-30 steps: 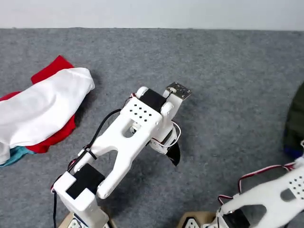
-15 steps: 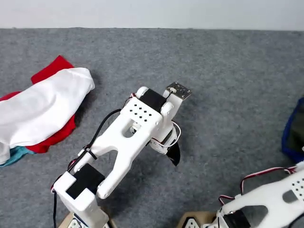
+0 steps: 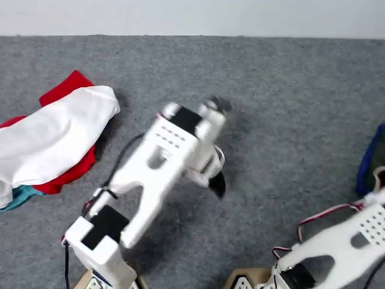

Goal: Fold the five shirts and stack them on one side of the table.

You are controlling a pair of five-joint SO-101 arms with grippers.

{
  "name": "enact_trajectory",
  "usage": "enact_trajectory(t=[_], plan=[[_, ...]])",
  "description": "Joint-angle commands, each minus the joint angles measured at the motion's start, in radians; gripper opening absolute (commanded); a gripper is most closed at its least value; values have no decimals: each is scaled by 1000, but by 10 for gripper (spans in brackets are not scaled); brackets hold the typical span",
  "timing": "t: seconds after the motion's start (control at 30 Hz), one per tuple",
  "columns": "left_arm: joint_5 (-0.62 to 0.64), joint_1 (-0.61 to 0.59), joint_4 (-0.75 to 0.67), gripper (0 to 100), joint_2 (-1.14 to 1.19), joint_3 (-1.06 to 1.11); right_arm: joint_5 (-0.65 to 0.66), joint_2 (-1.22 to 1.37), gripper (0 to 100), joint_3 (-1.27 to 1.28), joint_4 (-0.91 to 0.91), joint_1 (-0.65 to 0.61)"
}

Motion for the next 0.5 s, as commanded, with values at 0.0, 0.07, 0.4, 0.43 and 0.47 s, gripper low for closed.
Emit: enact_trajectory(t=[0.0,0.07,0.4,0.43,0.47], plan=[[12,-207,21,375,-52,-147,-98,-87,212,11,105,-133],[12,-351,23,375,-52,-185,-112,-128,212,75,105,-200],[-299,-873,23,378,-158,-124,-66,-449,214,724,105,-567],[-345,-916,23,378,-172,-124,-66,-476,214,783,105,-587],[-388,-957,23,378,-186,-124,-66,-501,213,838,105,-604]])
